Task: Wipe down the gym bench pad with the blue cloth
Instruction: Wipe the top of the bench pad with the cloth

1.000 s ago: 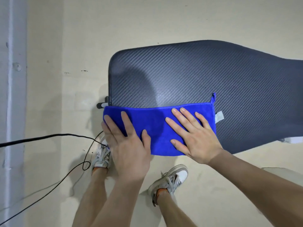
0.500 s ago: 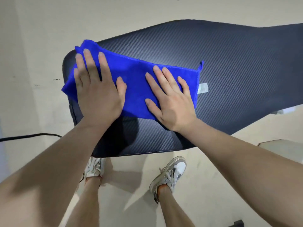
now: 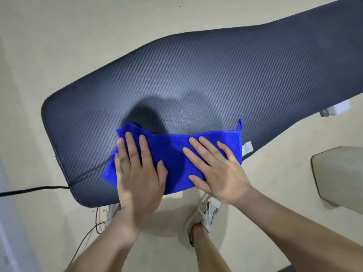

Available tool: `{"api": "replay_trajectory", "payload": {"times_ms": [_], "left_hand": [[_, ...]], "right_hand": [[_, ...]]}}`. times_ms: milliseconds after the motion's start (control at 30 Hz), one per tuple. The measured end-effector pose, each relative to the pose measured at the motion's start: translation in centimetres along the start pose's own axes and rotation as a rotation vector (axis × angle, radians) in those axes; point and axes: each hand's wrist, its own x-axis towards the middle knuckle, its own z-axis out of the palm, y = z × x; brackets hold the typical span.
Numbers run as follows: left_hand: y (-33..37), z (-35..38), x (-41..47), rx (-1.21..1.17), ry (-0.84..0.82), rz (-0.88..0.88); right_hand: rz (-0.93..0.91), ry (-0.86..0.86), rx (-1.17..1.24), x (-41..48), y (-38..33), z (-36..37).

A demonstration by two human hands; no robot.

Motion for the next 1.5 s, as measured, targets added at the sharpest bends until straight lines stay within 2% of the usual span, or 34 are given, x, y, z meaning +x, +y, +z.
{"api": "replay_trajectory", "payload": {"times_ms": [100,400,600,733,900,1033,1233,1333,1500], "left_hand": [[4.0,0.2,1.9,-0.031,0.009,0.005],[18.0,0.6,7.8,0.031,0.045,0.203],[26.1,1.3,12.2,0.026,0.171,0.289],[31.4,1.3,16.0,-0.012,0.155,0.341],[33.9,1.0,19.6,-0.007,0.208,0.388],[36.5,0.4,22.7,0.006,0.181,0.392],[40.8,-1.1,28.2,0.051,0.066,0.332],[42.8,-1.5,30.6,0.026,0.069,0.299],[45.4,-3.2,34.1,0.029,-0.125,0.242]], "right_hand": [[0.04,0.022,-0.022,-0.6,3.9,0.0],[0.169,0.109,-0.01,-2.9,17.9,-0.1],[0.252,0.104,0.01,-3.3,26.6,-0.9],[0.321,0.109,0.035,-3.2,32.1,-1.7],[0.364,0.13,0.073,-1.4,35.1,-2.7],[0.431,0.164,0.075,0.5,37.7,-3.4],[0.451,0.143,0.087,4.5,43.2,-5.2],[0.438,0.129,0.086,6.8,46.3,-6.4],[0.38,0.114,0.089,10.0,50.1,-7.8]]}}
